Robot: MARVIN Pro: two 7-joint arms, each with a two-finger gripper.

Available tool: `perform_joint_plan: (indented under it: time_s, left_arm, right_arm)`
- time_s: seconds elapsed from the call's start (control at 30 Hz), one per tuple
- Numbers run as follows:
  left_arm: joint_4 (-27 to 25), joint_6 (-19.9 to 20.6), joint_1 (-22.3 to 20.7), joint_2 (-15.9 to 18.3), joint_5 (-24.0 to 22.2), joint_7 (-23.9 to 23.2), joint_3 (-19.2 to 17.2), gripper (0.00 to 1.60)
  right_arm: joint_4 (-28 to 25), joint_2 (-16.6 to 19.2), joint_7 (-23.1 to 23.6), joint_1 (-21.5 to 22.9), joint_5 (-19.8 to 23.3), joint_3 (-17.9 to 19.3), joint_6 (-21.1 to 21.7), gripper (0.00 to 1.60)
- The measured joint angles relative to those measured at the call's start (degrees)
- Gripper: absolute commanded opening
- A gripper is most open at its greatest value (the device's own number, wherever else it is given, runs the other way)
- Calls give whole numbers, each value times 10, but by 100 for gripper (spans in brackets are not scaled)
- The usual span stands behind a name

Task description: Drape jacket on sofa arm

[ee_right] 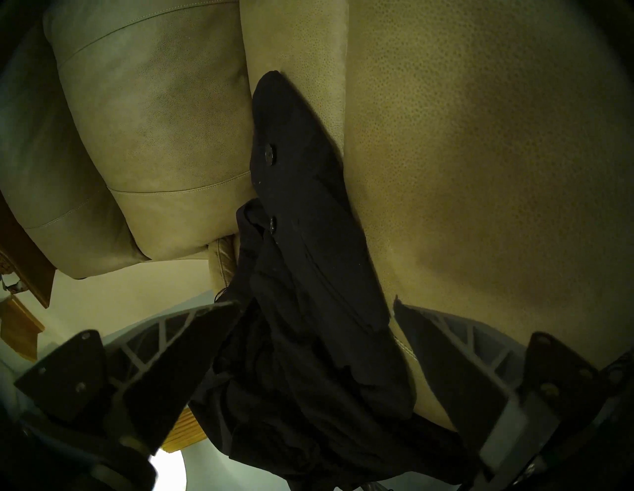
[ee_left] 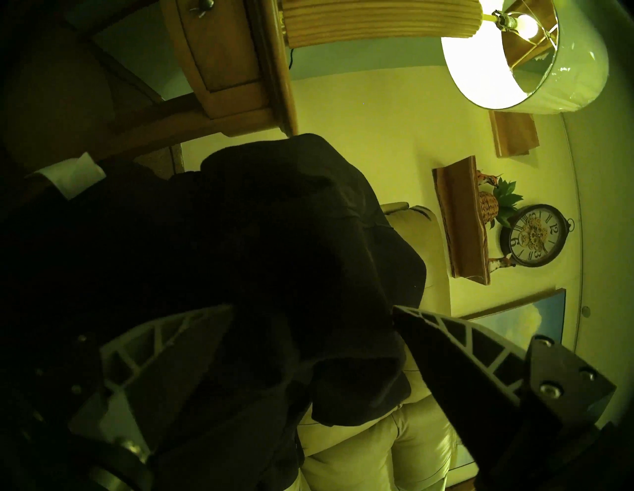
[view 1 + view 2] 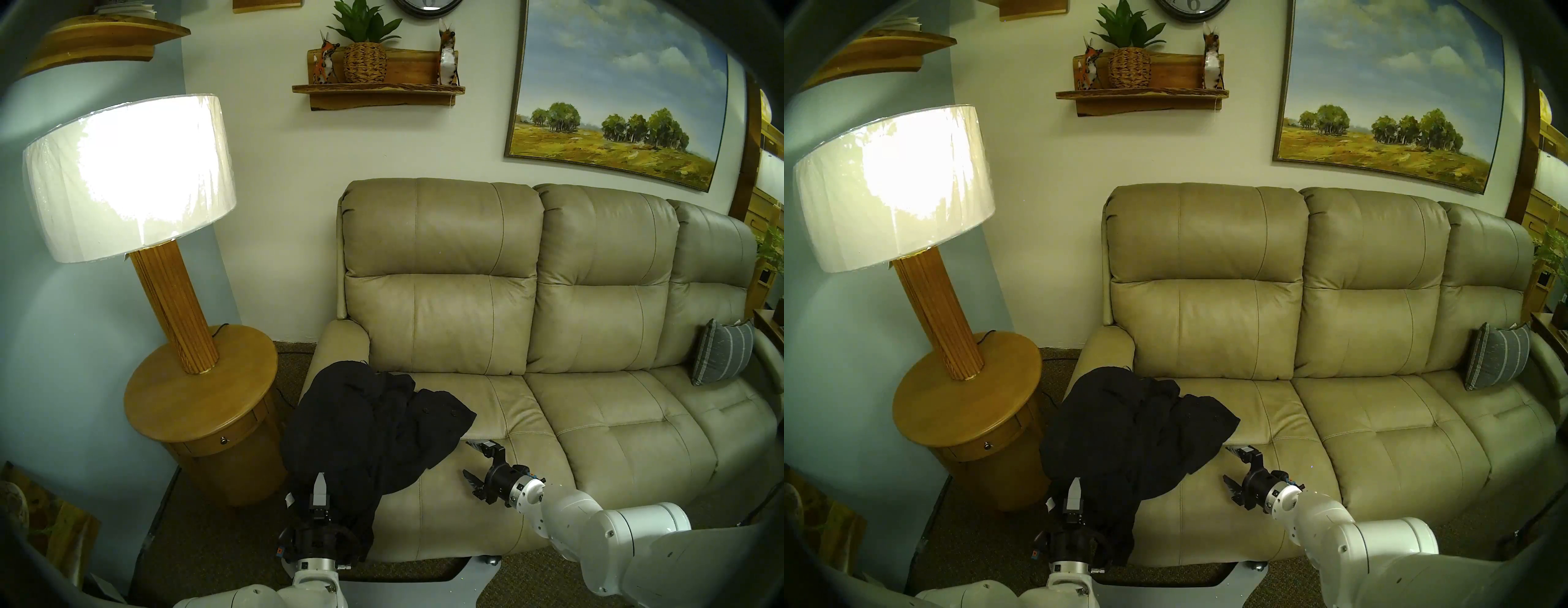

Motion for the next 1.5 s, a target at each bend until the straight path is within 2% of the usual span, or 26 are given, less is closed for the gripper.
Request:
perform_joint_plan:
  time_s: [0.33, 0.77, 1.07, 1.1, 1.17, 1.2, 1.5]
  left_arm:
    - [0, 41, 5, 1, -1, -6, -2, 160]
    - [0, 142, -12, -7, -12, -4, -11, 160]
    - [0, 220, -52, -25, -28, 13, -25, 160]
    - [0, 228, -58, -28, -30, 16, -28, 138]
    - [0, 245, -70, -34, -36, 24, -33, 18]
    - [0, 252, -75, -37, -39, 27, -36, 0]
    - [1, 316, -124, -71, -81, 53, -72, 0]
  right_arm:
    - [1, -5, -2, -1, 0, 0, 0, 160]
    - [2, -8, -5, -2, 0, 1, 0, 160]
    - [2, -9, -7, -2, 0, 1, 0, 160]
    - [2, -9, -7, -1, 0, 2, 0, 160]
    - [2, -9, -7, -1, 0, 2, 0, 160]
    - [2, -9, -7, -1, 0, 2, 0, 160]
    - [2, -3, -11, -1, 0, 5, -3, 160]
